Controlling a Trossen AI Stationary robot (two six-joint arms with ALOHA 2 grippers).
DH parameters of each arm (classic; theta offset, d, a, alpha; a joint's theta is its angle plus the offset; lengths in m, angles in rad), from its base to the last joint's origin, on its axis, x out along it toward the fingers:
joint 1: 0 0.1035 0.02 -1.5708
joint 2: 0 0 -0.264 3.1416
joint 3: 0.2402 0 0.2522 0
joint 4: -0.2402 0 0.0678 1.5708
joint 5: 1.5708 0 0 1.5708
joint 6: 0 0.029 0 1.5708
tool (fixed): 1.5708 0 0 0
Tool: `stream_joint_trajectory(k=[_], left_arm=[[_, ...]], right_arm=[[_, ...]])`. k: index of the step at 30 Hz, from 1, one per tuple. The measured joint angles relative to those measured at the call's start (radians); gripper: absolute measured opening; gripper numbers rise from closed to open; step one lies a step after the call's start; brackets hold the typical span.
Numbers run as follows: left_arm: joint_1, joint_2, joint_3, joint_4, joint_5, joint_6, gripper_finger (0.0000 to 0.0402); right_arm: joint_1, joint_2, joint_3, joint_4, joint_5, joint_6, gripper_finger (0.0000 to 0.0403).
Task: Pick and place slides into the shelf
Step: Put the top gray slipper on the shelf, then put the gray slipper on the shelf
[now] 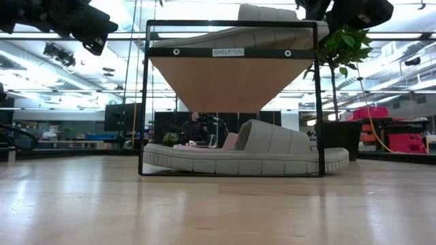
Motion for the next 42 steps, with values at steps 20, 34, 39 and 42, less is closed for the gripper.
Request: stream_joint_trajectory(k=[20, 34, 39, 42], left_arm=[[0.0, 0.0, 0.0, 0.0, 0.0, 0.002, 0.0107], [0.0, 0.0, 0.0, -0.009, 0.0, 0.009, 0.0107], [0.0, 0.0, 0.0, -0.027, 0.0, 0.005, 0.0107], [0.0, 0.0, -0.002, -0.029, 0.0, -0.002, 0.0107]], right_arm=[[0.0, 0.0, 0.0, -0.026, -0.001, -0.005, 0.0185], [0.017, -0.091, 0.0, -0.104, -0.005, 0.03, 0.0178], [0.102, -0.148, 0.0, -0.245, 0.076, 0.158, 0.0168], [0.18, -0.162, 0.0, -0.304, 0.156, 0.258, 0.0163]])
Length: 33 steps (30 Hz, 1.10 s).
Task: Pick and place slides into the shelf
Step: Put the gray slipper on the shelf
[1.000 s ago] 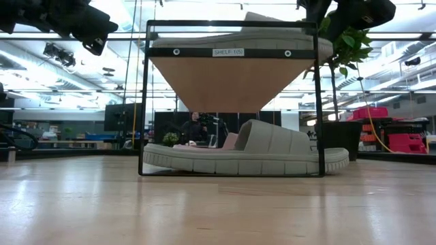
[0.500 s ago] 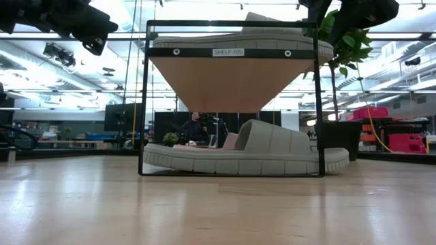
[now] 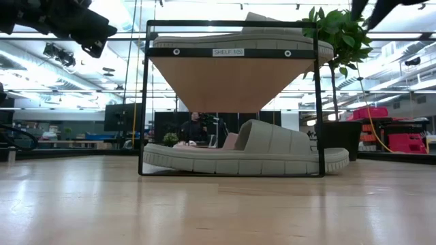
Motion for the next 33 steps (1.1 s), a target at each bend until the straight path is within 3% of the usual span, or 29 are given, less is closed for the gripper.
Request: stream_joint_trajectory(k=[7, 12, 27, 33], left_arm=[[0.0, 0.0, -0.044, 0.005, -0.023, -0.025, 0.0107], [0.0, 0.0, -0.081, 0.008, -0.078, -0.066, 0.0106], [-0.112, 0.0, -0.093, -0.041, -0.102, -0.101, 0.0096], [-0.145, 0.0, -0.17, 0.064, -0.13, -0.105, 0.0096]], right_arm=[[0.136, 0.004, -0.024, -0.067, 0.091, 0.163, 0.0159], [0.191, 0.004, -0.108, -0.051, 0.097, 0.238, 0.0158], [0.267, -0.146, -0.572, 0.379, 0.097, 0.38, 0.0114], [0.268, -0.164, -0.68, 0.543, 0.113, 0.386, 0.0106]])
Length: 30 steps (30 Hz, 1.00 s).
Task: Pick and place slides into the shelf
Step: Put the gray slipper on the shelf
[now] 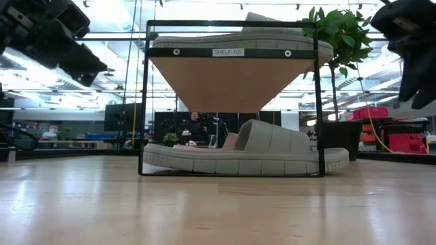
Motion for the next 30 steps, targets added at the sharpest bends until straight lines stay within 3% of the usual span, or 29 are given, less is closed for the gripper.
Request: stream_joint_trajectory(k=[5, 11, 17, 22, 30], left_arm=[[-0.002, 0.0, -0.061, 0.11, -0.007, 0.018, 0.0096], [-0.002, 0.0, -0.063, 0.118, -0.007, 0.022, 0.0095], [-0.002, 0.0, -0.064, 0.114, -0.007, 0.025, 0.0096], [-0.002, 0.0, -0.064, 0.113, -0.007, 0.026, 0.0094], [-0.002, 0.0, -0.064, 0.113, -0.007, 0.025, 0.0098]], right_arm=[[0.0, 0.008, -0.085, 0.181, 0.064, -0.008, 0.0105], [0.0, 0.058, -0.162, 0.371, 0.092, -0.001, 0.0105], [0.0, 0.147, -0.181, 0.471, 0.116, 0.052, 0.0105], [0.0, 0.217, -0.181, 0.503, 0.202, 0.141, 0.0105], [0.0, 0.278, -0.181, 0.626, 0.255, 0.12, 0.0122]])
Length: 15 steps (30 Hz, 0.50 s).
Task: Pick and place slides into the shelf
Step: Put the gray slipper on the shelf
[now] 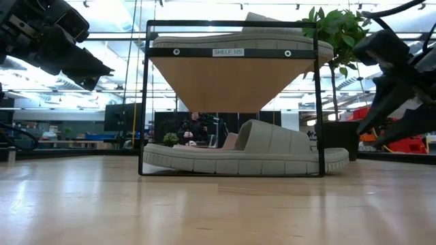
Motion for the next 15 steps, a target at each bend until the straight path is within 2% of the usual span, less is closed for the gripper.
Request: stream_joint_trajectory(k=[9, 15], left_arm=[[0.0, 0.0, 0.0, 0.006, 0.0, 0.001, 0.0095], [0.0, 0.0, 0.0, 0.025, 0.0, 0.002, 0.0095]], right_arm=[[-0.009, 0.086, 0.0, 0.104, 0.002, -0.03, 0.02], [-0.01, 0.159, 0.001, 0.196, 0.033, -0.063, 0.0206]])
